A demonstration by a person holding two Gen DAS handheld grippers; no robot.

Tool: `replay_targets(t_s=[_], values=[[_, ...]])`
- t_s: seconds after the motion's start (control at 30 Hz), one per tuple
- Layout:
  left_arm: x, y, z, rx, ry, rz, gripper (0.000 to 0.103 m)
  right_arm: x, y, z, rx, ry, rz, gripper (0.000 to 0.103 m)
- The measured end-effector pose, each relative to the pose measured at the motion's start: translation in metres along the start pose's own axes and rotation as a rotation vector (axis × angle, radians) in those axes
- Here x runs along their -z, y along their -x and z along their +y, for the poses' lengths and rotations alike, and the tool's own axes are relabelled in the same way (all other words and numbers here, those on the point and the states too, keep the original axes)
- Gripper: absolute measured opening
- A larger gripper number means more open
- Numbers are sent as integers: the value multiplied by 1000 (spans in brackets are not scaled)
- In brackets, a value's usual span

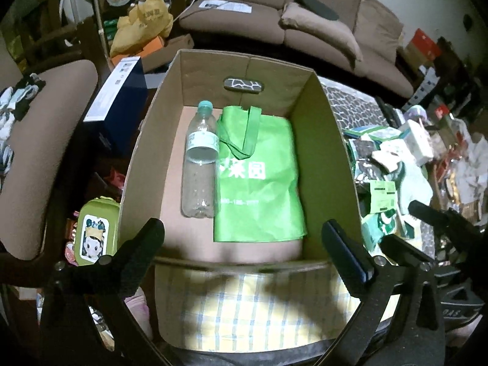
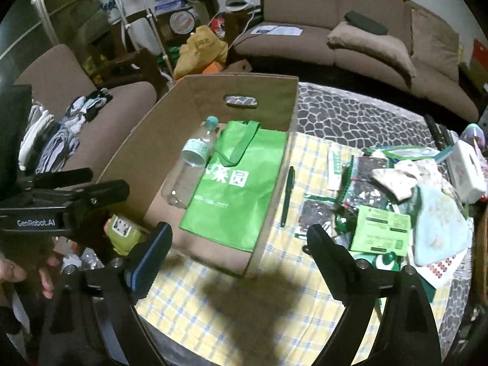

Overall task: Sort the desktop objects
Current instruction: 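Withdraw the left gripper from the box back over the table, then grasp the white cap of the green-and-yellow juice carton with the left gripper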

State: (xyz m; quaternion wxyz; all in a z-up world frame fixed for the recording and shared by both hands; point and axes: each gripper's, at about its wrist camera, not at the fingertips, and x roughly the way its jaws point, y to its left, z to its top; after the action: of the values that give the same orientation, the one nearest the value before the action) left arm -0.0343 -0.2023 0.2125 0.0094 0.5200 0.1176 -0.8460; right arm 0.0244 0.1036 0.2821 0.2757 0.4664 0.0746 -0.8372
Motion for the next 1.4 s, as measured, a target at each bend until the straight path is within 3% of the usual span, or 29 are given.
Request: replay_targets(t_s=[0.53,0.93,1.13,1.4], values=[[45,33,-36,0,-60,-41,103,44,44,-11,58,-30,-44,92],[87,44,-86,79,-126,-45,103,90,86,-68,188,-123,-34,92],[101,27,-116,126,-162,-12,103,109,92,-106,217,-179,-26,92],[112,-20,-165,176,-247,35,103,116,59,-159,216,-232,-33,92]])
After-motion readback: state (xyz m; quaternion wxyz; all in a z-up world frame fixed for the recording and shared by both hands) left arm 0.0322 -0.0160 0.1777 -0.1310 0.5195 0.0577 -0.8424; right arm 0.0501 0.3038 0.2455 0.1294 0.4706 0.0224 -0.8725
